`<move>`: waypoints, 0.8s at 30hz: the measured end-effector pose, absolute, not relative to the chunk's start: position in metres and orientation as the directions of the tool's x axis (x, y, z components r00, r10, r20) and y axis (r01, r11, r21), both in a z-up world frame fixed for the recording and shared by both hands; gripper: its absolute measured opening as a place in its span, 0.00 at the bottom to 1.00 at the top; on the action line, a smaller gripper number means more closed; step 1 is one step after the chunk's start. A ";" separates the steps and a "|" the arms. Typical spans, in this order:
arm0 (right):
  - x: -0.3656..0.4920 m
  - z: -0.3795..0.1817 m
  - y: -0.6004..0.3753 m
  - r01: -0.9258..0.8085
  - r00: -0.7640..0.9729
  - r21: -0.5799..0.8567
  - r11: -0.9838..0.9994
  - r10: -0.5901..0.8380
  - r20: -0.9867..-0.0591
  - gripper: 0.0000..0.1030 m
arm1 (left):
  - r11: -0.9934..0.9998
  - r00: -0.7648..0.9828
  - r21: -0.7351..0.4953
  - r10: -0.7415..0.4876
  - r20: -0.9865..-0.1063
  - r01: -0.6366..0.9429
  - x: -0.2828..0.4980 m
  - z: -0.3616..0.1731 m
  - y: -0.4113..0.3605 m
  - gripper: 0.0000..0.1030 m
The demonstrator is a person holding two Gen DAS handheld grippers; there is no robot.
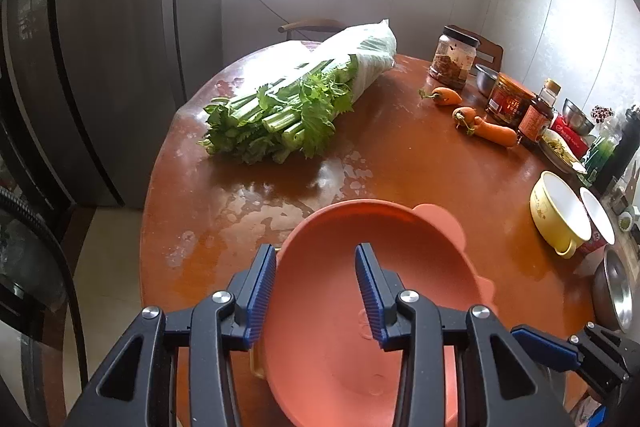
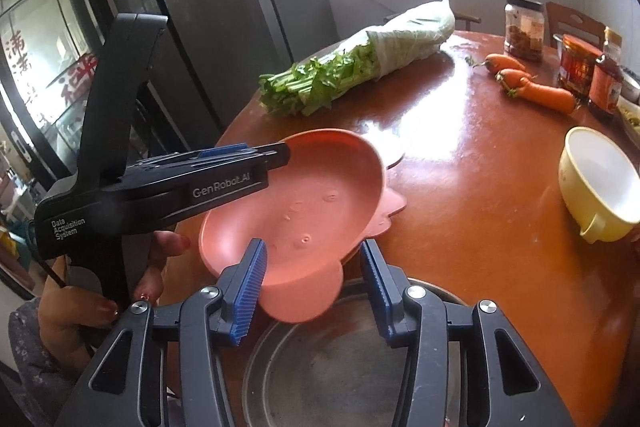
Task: Organize plates and bowls
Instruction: 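Lower the pink pig plate onto the table beside the silver tray and open the left gripper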
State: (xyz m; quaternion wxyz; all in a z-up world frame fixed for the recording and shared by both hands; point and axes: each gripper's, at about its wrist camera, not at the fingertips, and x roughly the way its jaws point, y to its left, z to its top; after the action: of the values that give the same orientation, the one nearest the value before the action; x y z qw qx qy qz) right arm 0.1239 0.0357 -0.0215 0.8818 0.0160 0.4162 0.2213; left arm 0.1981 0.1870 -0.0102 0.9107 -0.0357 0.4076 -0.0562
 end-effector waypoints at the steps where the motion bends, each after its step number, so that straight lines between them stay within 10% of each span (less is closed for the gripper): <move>1: 0.124 -0.021 0.035 -0.378 0.556 0.213 0.901 0.405 -0.726 0.49 | 0.991 0.661 -0.114 -0.134 -0.738 0.074 0.198 -0.010 0.187 0.40; 24: 0.119 -0.013 0.012 -0.330 0.601 0.193 0.924 0.363 -0.712 0.49 | 0.987 0.692 -0.114 -0.159 -0.704 0.111 0.163 0.016 0.174 0.50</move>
State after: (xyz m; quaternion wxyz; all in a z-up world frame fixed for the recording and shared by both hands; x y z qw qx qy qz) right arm 0.1190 0.0116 -0.0128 0.8944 0.0207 0.4026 0.1935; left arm 0.1626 0.1738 0.0160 0.9192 -0.0311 0.3856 -0.0734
